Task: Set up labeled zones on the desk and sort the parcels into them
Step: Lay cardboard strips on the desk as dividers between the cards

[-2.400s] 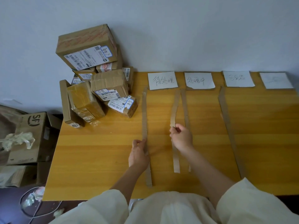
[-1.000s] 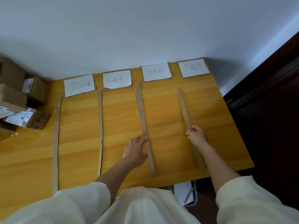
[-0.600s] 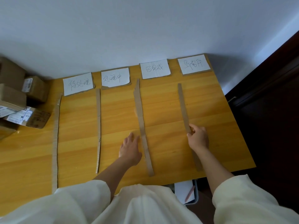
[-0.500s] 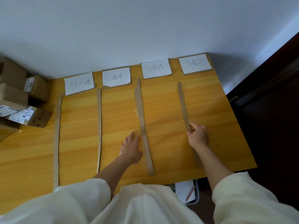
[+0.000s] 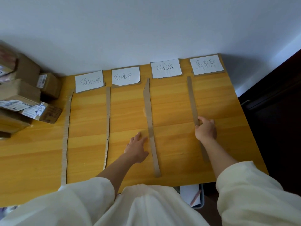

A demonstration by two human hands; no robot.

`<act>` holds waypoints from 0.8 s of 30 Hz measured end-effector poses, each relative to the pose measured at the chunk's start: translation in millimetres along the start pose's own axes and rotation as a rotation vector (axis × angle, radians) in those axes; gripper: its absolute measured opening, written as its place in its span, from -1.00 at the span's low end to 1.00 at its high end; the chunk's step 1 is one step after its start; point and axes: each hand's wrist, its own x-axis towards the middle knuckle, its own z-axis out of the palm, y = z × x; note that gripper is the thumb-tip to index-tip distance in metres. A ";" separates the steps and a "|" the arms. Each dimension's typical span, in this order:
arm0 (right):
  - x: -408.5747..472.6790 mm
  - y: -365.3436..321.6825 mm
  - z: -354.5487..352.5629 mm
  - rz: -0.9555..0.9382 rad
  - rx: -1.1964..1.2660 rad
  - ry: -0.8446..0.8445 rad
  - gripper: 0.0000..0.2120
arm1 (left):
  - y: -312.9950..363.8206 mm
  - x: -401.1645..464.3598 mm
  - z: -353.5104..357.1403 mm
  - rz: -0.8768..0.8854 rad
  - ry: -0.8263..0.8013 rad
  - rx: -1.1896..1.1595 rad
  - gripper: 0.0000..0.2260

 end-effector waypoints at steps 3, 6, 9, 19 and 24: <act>2.1 -2.8 -1.6 -0.006 -0.008 0.002 -0.60 | -0.9 -0.7 0.3 0.001 -0.001 -0.007 -0.35; 3.3 -5.0 -3.8 -0.009 -0.018 0.001 -0.60 | -1.5 -0.9 1.1 0.001 -0.007 -0.012 -0.34; 2.3 -6.1 -5.8 -0.007 -0.017 -0.002 -0.59 | -3.0 -1.2 1.4 0.003 -0.013 -0.014 -0.34; -45.7 -30.6 17.5 -0.143 0.101 0.071 -0.73 | -15.2 -2.5 -6.3 0.025 -0.044 -0.099 -0.47; -74.2 -56.6 39.7 -0.271 0.116 -0.077 -0.77 | -27.7 -6.2 -12.0 0.017 -0.010 -0.234 -0.57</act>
